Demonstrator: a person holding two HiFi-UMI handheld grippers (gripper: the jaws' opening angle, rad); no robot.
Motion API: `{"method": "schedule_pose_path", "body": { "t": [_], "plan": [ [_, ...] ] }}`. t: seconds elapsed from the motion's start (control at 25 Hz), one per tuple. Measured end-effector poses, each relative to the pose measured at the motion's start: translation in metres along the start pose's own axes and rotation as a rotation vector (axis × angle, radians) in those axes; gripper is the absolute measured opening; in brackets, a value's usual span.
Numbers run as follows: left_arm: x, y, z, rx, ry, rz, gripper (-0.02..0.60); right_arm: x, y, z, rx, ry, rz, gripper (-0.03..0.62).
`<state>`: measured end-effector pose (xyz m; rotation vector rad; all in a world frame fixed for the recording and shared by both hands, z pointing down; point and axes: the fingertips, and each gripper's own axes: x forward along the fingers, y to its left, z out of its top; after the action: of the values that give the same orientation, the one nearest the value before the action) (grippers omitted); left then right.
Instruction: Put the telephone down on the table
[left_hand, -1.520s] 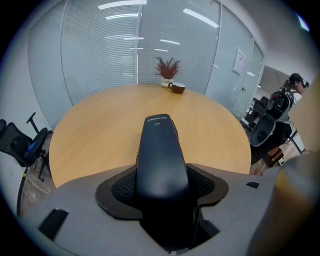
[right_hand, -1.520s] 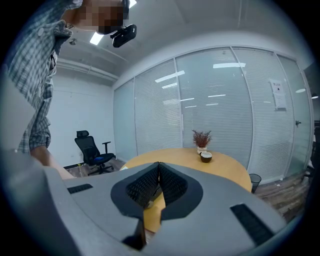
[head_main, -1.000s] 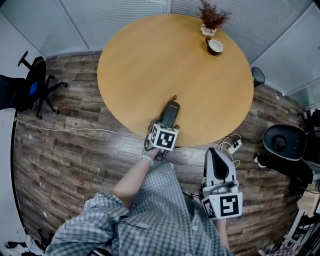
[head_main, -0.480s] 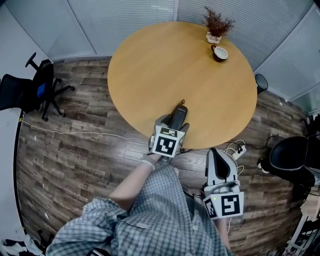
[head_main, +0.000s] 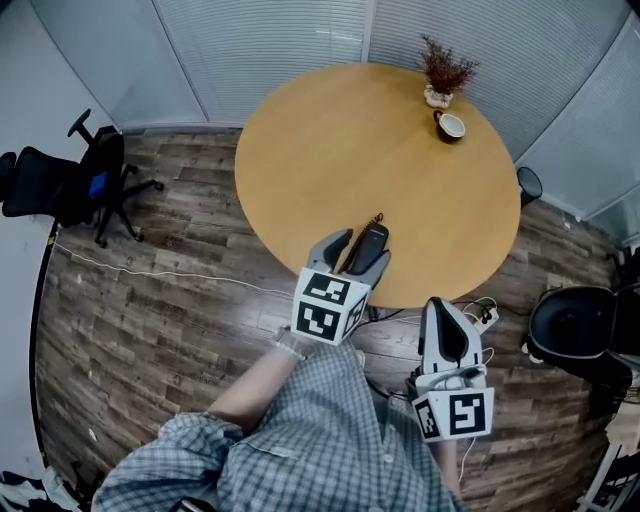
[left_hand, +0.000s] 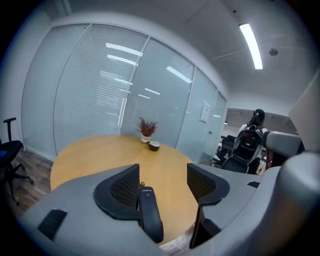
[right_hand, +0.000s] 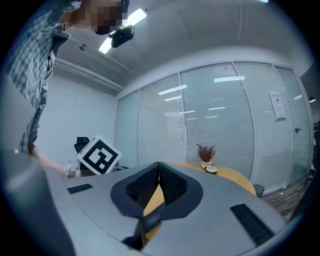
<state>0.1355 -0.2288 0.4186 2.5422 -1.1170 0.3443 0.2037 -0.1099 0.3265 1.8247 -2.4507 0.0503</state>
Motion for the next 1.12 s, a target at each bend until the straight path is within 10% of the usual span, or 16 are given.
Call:
{"method": "schedule_pose_path", "body": {
  "t": [0.32, 0.72, 1.12],
  "plan": [
    [-0.043, -0.013, 0.036, -0.008, -0.116, -0.034, 0.268, 0.003, 0.011, 0.012, -0.008, -0.042, 0.005, 0.009],
    [-0.085, -0.006, 0.048, 0.044, -0.174, 0.008, 0.046, 0.011, 0.026, 0.027, -0.01, -0.084, 0.021, 0.009],
    [-0.105, -0.011, 0.051, 0.093, -0.183, -0.046, 0.008, 0.023, 0.037, 0.037, -0.009, -0.118, 0.04, 0.009]
  ]
}}
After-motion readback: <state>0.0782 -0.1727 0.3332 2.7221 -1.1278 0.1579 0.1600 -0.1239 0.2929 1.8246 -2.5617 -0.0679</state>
